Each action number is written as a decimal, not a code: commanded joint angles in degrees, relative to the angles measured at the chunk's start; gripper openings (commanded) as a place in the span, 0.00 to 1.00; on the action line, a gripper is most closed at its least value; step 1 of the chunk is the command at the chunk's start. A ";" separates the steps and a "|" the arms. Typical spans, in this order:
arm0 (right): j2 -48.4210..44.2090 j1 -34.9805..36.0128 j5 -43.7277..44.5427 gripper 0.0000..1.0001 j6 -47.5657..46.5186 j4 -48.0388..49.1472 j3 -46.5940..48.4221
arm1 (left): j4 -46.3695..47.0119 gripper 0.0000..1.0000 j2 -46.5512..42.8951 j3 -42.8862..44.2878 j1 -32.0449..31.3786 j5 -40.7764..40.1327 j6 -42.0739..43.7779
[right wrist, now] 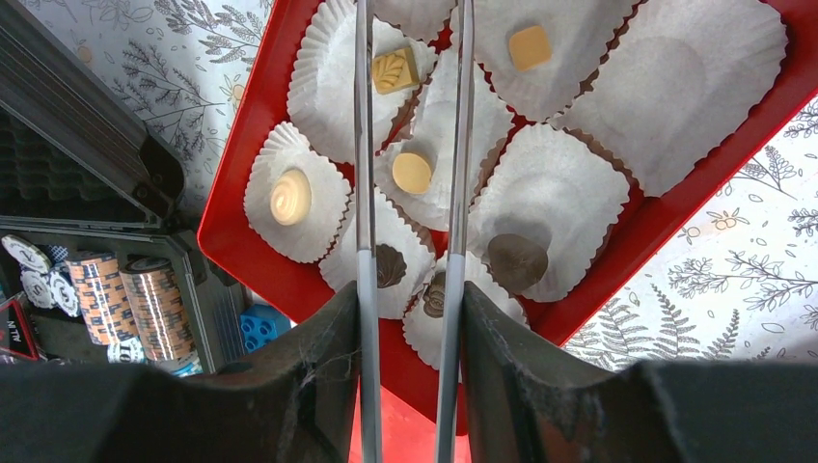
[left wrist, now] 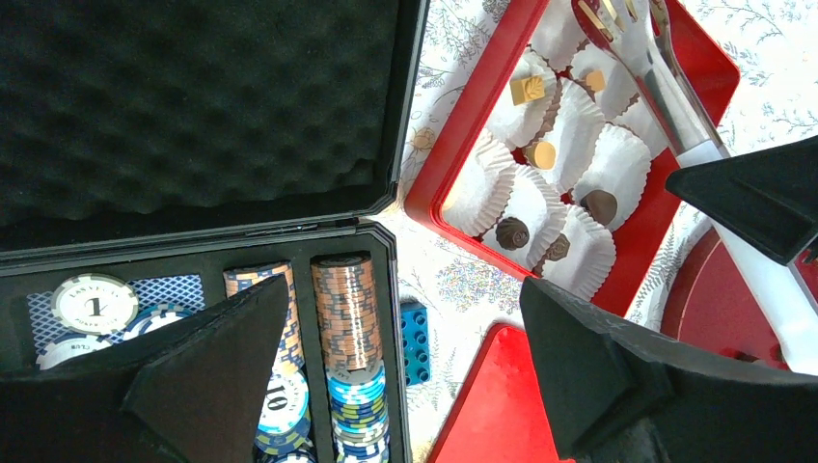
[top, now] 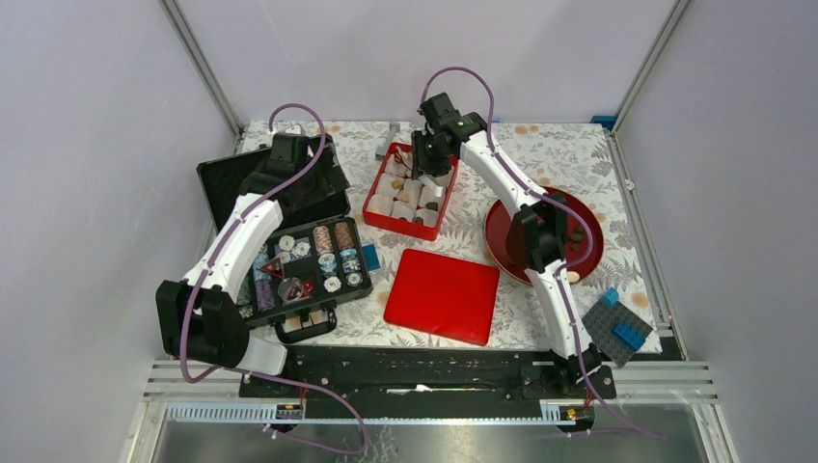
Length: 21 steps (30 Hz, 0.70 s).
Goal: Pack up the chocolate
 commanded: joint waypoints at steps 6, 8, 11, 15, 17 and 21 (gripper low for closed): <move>-0.25 0.78 -0.79 0.47 0.29 0.85 3.79 | 1.15 0.99 -0.14 1.84 0.52 -0.69 0.99; -0.18 0.81 -0.71 0.49 0.19 0.84 4.08 | 1.28 0.99 -0.28 1.71 0.52 -0.49 0.88; -0.29 0.83 -1.00 0.48 0.22 0.85 4.08 | 1.50 0.99 -0.41 1.62 0.52 -0.31 1.01; -1.07 0.86 -0.90 0.35 0.05 0.97 4.41 | 1.50 0.99 -0.41 1.72 0.52 0.04 1.04; -2.06 0.93 -0.51 0.25 -0.25 1.18 4.52 | 1.51 0.99 -0.41 1.88 0.52 0.15 0.99; -3.11 0.90 0.32 0.16 -0.57 0.75 6.77 | 1.59 0.99 0.13 2.38 0.52 0.04 1.19</move>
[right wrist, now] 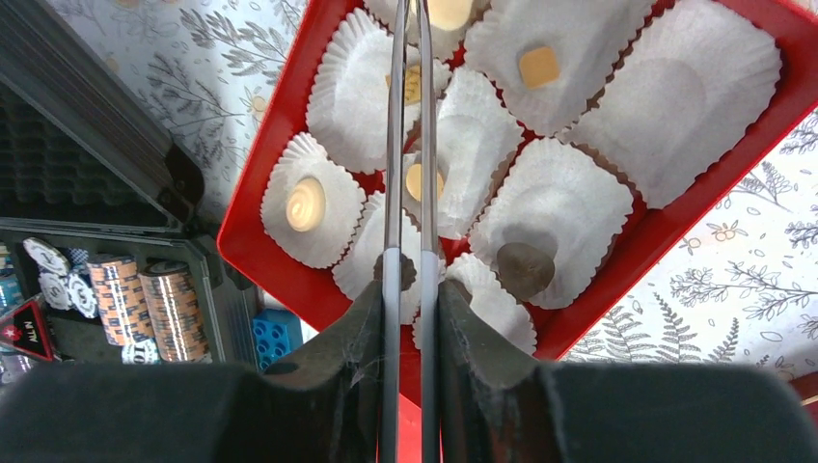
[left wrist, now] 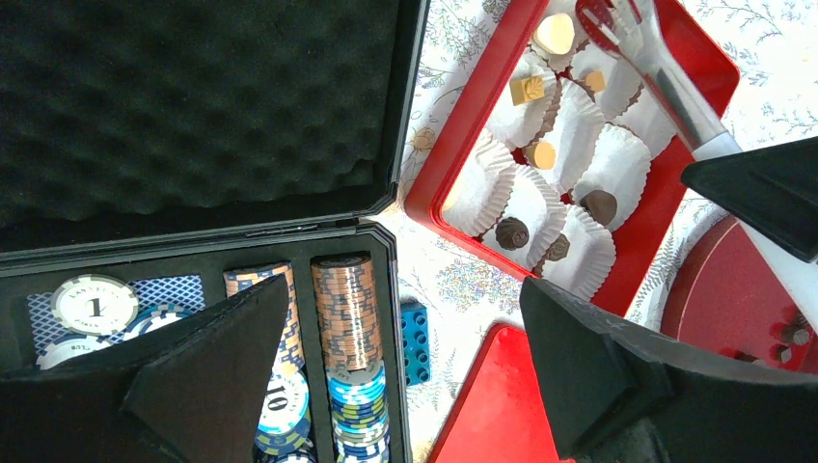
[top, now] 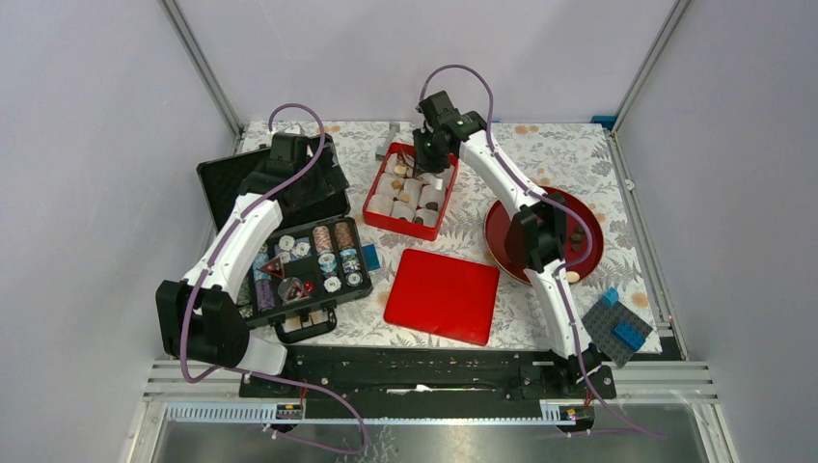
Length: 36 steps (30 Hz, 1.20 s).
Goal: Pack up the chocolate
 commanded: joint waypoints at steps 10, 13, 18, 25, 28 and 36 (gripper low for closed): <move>-17.94 -1.11 10.99 0.17 -3.84 -2.27 -3.16 | 3.12 0.99 0.47 1.04 0.38 1.40 -0.25; -29.41 -4.95 13.48 0.18 -3.67 -1.42 -16.47 | 3.49 0.99 0.66 0.81 0.37 1.41 -0.73; -48.88 -16.89 12.85 0.20 -1.89 4.81 -45.09 | 3.79 0.99 2.04 1.52 0.37 3.92 -1.36; -63.11 -30.13 9.81 0.25 -0.23 1.04 -63.56 | 3.03 0.99 3.42 2.03 0.28 5.66 -0.80; -65.92 -32.37 9.76 0.27 1.22 -0.93 -67.61 | 2.98 0.99 3.36 1.73 0.24 4.48 -0.91; -67.03 -34.04 10.33 0.32 1.28 -2.34 -72.19 | 2.98 0.99 4.80 2.32 0.19 5.86 -1.20</move>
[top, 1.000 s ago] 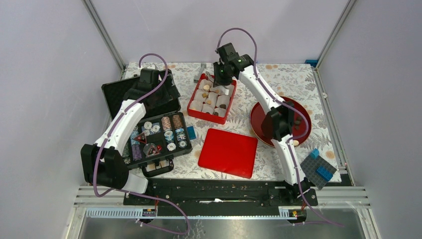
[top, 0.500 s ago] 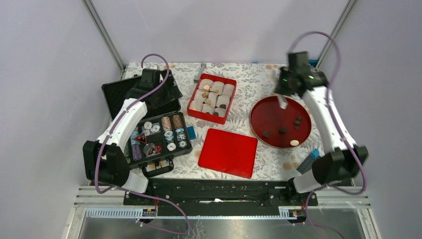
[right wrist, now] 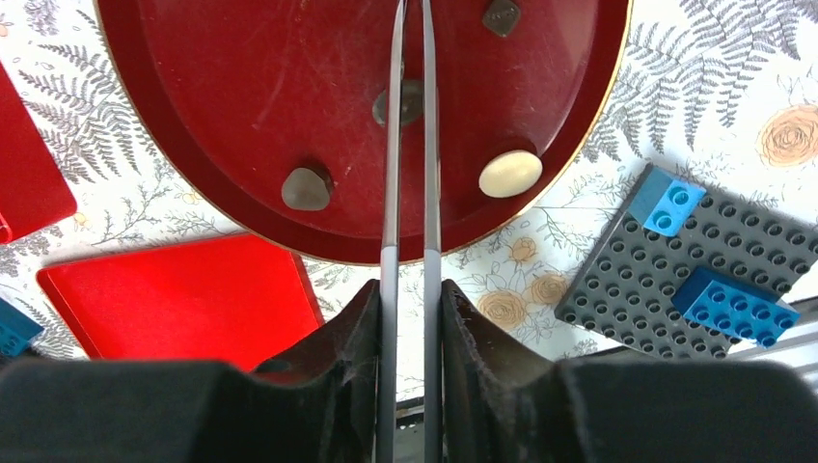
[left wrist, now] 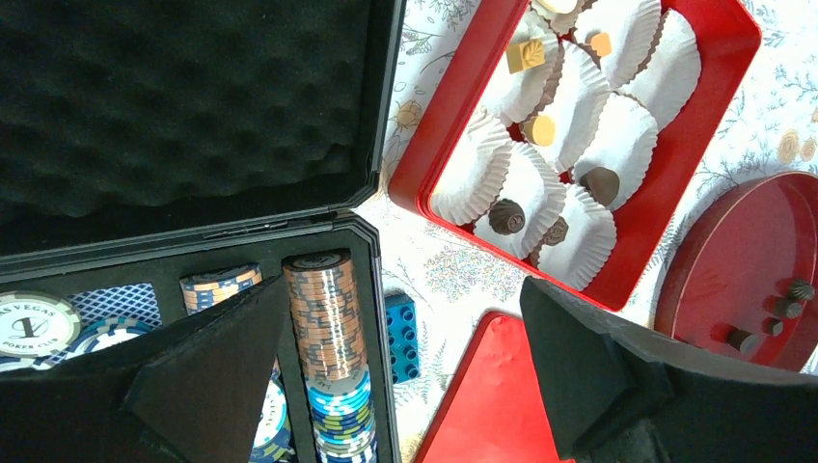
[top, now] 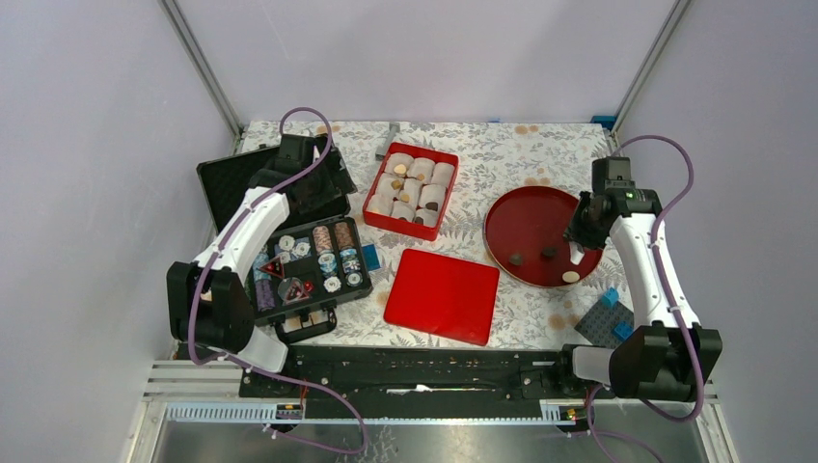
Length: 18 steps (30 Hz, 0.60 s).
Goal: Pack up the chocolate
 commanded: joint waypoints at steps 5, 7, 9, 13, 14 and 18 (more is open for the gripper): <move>-1.54 -0.68 1.77 0.37 -0.02 -0.14 -0.94 | 1.88 0.99 -0.30 0.98 0.13 1.24 0.07; -1.31 -1.00 2.38 0.38 -0.27 0.06 -2.04 | 1.88 0.99 -0.34 0.92 0.16 0.98 0.13; -1.38 -1.14 3.34 0.38 -0.51 0.49 -2.92 | 1.88 0.99 -0.44 1.22 0.11 0.78 0.19; -1.76 -1.32 5.54 0.38 -0.83 0.39 -3.98 | 1.89 0.99 -0.69 1.88 0.11 -0.25 0.89; -1.86 -1.39 5.76 0.39 -1.05 0.51 -4.22 | 1.88 0.99 -0.67 1.90 0.11 -0.32 1.02; -1.64 -1.46 6.33 0.45 -1.37 0.79 -4.51 | 1.88 0.99 -0.42 1.52 0.11 -0.21 0.77</move>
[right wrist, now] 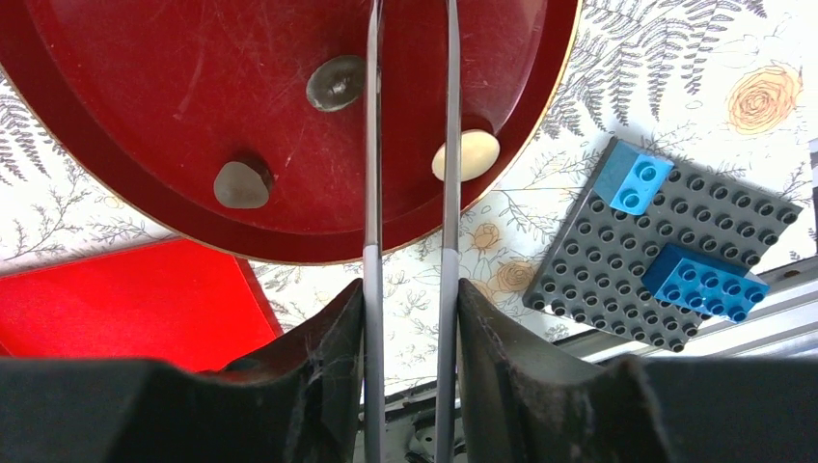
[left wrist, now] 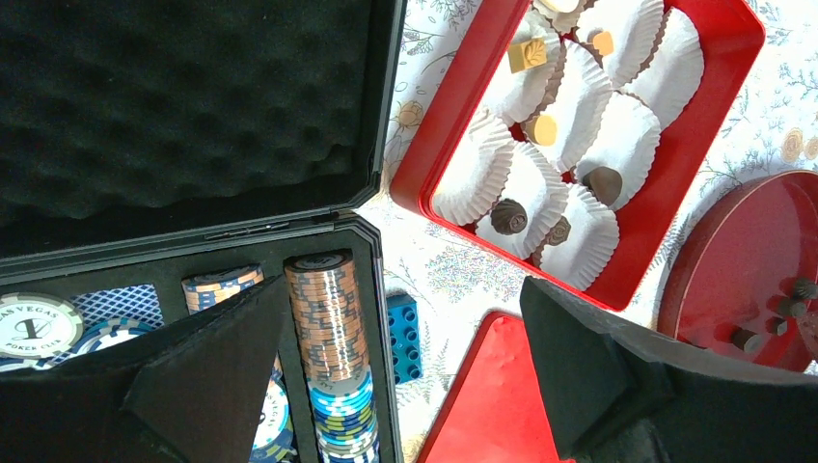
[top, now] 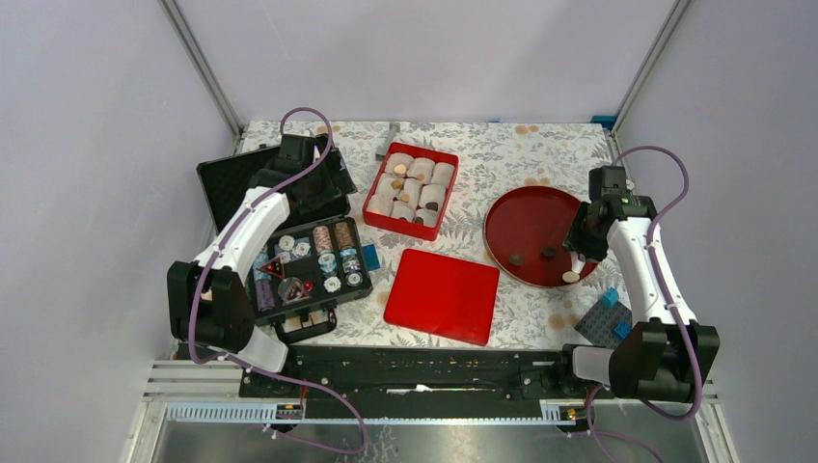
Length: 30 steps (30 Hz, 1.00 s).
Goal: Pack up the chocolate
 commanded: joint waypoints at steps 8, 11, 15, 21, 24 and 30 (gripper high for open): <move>-1.37 -0.58 2.86 0.49 -1.17 1.86 -0.88 | 1.89 0.99 -0.20 2.35 0.11 -0.38 0.11; -0.66 -0.76 1.96 0.50 -1.40 3.03 -1.55 | 1.93 0.99 0.03 2.54 0.12 -0.53 0.24; 0.12 -0.89 1.58 0.51 -1.47 3.98 -1.93 | 1.92 0.99 0.14 2.76 0.12 -0.26 0.07; 1.60 -1.24 0.16 0.51 -2.16 6.05 -3.12 | 1.97 0.99 0.41 3.08 0.14 -0.35 -0.11; 2.53 -1.33 -0.54 0.51 -2.69 6.59 -3.11 | 1.97 0.99 0.34 3.13 0.11 -0.51 -0.07; 4.36 -1.42 -1.77 0.49 -3.44 7.19 -2.47 | 1.97 0.99 0.52 3.37 0.11 -0.60 -0.33</move>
